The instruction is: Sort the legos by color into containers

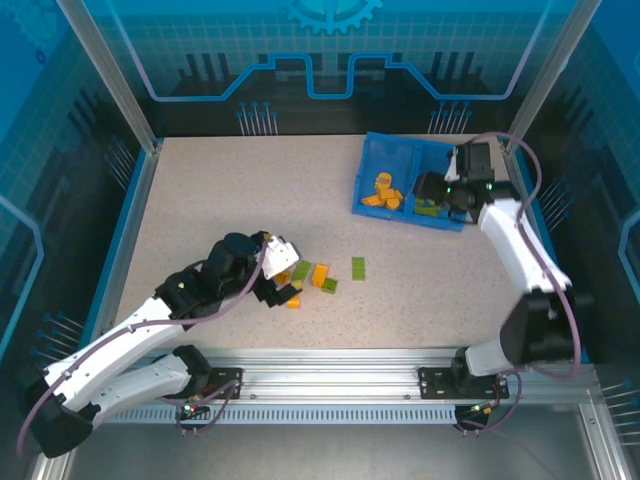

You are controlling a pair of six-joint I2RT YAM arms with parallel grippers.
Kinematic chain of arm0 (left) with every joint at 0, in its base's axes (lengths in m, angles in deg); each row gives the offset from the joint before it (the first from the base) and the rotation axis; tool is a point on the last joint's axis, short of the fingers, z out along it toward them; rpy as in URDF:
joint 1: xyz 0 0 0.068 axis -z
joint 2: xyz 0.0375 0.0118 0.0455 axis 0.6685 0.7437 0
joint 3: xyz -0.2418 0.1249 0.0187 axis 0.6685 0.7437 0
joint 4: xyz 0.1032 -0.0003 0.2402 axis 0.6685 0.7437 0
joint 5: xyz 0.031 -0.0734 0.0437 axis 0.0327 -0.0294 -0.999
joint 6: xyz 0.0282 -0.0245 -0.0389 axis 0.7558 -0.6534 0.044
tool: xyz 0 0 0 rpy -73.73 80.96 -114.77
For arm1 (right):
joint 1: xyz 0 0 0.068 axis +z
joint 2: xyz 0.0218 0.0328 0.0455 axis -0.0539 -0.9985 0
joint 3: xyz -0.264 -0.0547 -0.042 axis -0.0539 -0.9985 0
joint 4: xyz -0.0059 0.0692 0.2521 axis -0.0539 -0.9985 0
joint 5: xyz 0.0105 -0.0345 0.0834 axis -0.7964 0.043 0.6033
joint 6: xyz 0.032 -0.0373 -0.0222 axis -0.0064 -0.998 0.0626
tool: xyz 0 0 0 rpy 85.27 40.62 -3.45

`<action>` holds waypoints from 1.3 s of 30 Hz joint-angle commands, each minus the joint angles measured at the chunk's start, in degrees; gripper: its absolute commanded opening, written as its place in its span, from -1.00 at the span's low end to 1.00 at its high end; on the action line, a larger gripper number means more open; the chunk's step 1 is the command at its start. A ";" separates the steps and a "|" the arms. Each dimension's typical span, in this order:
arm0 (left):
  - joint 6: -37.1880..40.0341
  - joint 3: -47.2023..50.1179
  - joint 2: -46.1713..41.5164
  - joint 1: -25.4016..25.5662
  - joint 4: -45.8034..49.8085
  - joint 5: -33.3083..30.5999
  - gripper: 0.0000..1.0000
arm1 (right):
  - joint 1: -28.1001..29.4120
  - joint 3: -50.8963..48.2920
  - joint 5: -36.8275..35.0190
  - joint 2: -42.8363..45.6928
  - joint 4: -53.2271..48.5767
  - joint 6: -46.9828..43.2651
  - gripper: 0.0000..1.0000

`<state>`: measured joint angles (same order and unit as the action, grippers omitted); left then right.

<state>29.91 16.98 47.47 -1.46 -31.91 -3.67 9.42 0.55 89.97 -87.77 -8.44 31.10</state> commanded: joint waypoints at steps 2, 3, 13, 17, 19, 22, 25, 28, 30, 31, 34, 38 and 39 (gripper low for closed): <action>-22.75 -7.46 5.34 -0.19 1.32 -2.62 0.97 | 8.33 -10.51 7.68 11.59 -1.66 -1.79 0.48; -28.17 -8.44 7.05 -0.13 2.71 -4.38 0.97 | 10.43 -12.50 8.49 14.17 -2.66 -1.52 0.51; -59.14 -11.36 28.21 3.56 2.60 -8.48 0.89 | 24.52 -23.89 2.62 26.06 -8.10 7.29 0.73; -62.02 -18.76 39.23 4.44 9.50 -12.76 0.63 | 24.48 -24.17 0.34 27.17 -8.87 7.16 0.79; -62.02 -20.90 42.76 4.98 10.63 -13.55 0.50 | 24.52 -23.64 0.10 27.19 -9.32 6.98 0.80; -61.55 -22.26 45.79 5.52 9.60 -11.35 0.41 | 24.50 -23.42 -0.52 27.21 -9.77 6.92 0.81; -60.77 -23.10 48.52 5.77 9.65 -9.50 0.33 | 24.52 -23.59 -0.77 27.06 -9.64 6.97 0.82; -60.52 -23.43 50.76 5.96 9.78 -9.45 0.23 | 24.48 -23.45 -1.04 26.85 -9.83 6.90 0.82; -60.70 -23.24 51.72 6.01 9.22 -9.70 0.21 | 24.47 -23.22 -1.13 26.67 -10.01 6.88 0.82; -60.74 -23.24 52.03 6.01 9.02 -9.72 0.21 | 24.51 -23.11 -1.18 26.67 -10.10 6.81 0.82; -60.65 -23.81 53.89 6.01 9.21 -10.57 0.19 | 24.52 -23.06 -1.31 26.67 -10.14 6.96 0.82; -60.35 -23.84 55.66 6.00 8.53 -11.29 0.01 | 24.52 -23.24 -1.21 26.62 -10.23 7.45 0.83; -60.39 -23.79 56.06 6.02 8.25 -11.10 -0.01 | 24.52 -23.29 -1.22 26.67 -10.21 7.58 0.83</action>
<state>-30.32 -5.38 102.11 4.13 -24.28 -14.12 33.44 -23.21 89.03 -61.26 -17.20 37.63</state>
